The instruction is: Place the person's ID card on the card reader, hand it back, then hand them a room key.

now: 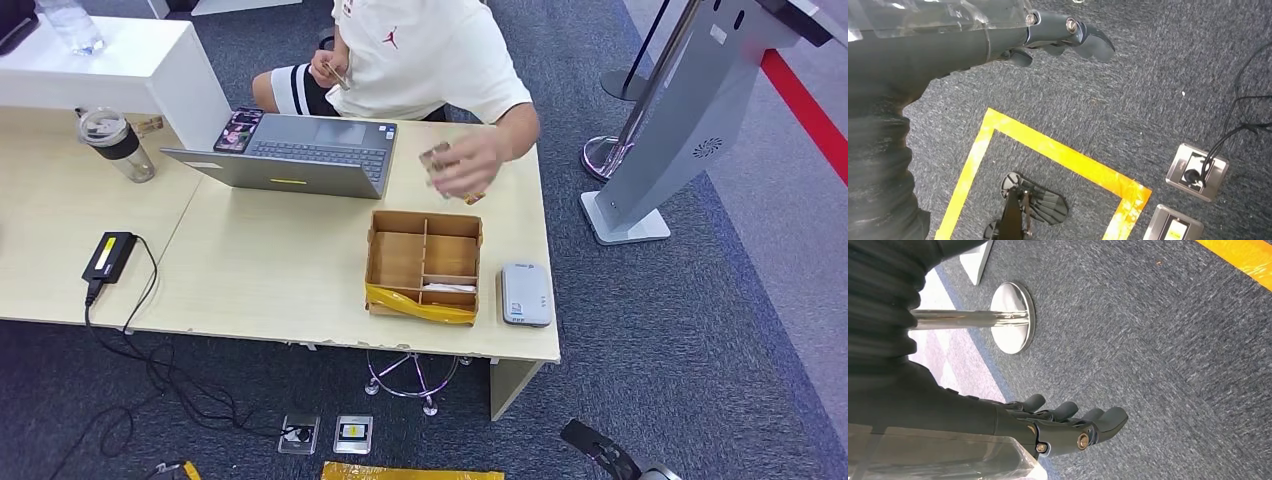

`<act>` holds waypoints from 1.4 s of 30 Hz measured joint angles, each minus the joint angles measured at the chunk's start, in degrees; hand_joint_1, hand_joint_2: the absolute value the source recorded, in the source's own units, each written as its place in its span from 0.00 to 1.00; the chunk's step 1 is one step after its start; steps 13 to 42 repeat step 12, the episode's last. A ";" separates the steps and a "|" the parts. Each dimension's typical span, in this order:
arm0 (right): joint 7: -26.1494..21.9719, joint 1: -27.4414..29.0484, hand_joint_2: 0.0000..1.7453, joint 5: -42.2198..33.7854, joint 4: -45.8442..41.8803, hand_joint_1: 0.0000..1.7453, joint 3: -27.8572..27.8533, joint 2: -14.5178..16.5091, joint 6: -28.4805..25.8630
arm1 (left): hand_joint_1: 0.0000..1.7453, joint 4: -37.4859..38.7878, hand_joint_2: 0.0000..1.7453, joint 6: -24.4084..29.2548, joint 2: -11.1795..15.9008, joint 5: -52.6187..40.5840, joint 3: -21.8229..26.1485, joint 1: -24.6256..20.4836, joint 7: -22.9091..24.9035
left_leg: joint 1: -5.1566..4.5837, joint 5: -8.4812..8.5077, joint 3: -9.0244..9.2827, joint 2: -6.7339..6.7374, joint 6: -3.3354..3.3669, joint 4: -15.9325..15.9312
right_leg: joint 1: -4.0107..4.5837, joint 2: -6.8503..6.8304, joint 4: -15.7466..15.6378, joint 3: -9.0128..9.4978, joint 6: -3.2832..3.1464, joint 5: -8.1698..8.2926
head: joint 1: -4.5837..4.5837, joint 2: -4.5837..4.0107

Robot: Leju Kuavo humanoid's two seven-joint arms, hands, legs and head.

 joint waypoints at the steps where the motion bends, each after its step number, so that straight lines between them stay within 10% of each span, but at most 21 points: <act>1: 0.02 -0.04 1.00 0.04 0.00 0.00 0.08 0.01 0.02 | 0.00 0.01 1.00 0.08 0.01 0.01 0.00 0.00 0.01 | 0.00 0.00 0.00 0.00 0.00 0.00 | 0.00 0.00 0.00 0.00 0.00 0.00 | 0.00 0.00; 42: 0.05 -0.37 1.00 0.38 0.00 0.00 0.87 0.41 0.20 | 0.00 0.03 1.00 0.32 0.01 0.10 0.00 -0.07 0.30 | 0.00 0.00 0.00 0.00 0.00 0.00 | 0.00 0.00 0.00 0.00 0.00 0.00 | 0.00 0.00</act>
